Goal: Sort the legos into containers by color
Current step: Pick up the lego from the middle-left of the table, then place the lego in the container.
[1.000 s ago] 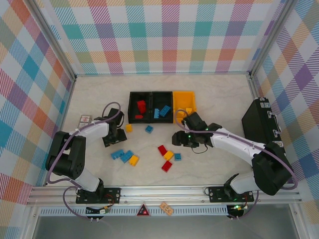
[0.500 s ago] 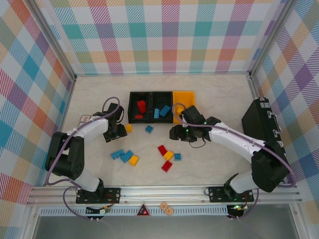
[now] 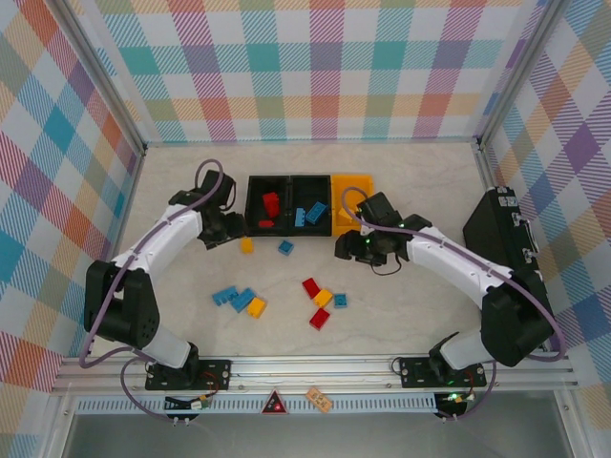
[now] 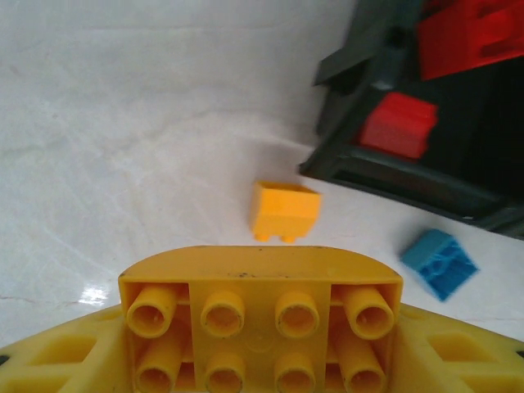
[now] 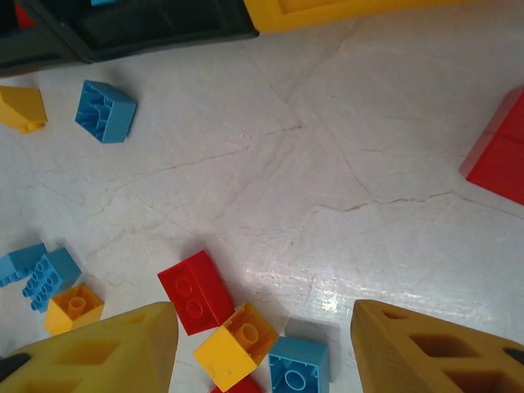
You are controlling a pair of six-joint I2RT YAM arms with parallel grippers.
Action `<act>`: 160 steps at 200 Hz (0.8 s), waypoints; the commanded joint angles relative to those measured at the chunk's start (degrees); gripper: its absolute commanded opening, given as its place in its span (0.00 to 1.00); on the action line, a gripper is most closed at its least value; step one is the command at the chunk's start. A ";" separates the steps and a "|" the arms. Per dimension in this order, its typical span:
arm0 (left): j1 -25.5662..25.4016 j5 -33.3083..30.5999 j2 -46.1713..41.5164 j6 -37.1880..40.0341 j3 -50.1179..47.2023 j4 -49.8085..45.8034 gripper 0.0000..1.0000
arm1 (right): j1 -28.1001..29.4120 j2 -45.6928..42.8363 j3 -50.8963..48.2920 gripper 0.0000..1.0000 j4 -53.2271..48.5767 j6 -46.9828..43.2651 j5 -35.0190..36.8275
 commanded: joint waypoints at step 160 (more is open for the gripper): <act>-21.44 5.25 29.67 -3.15 37.91 -1.49 0.52 | -10.39 -11.29 -6.62 0.59 -2.98 2.23 1.16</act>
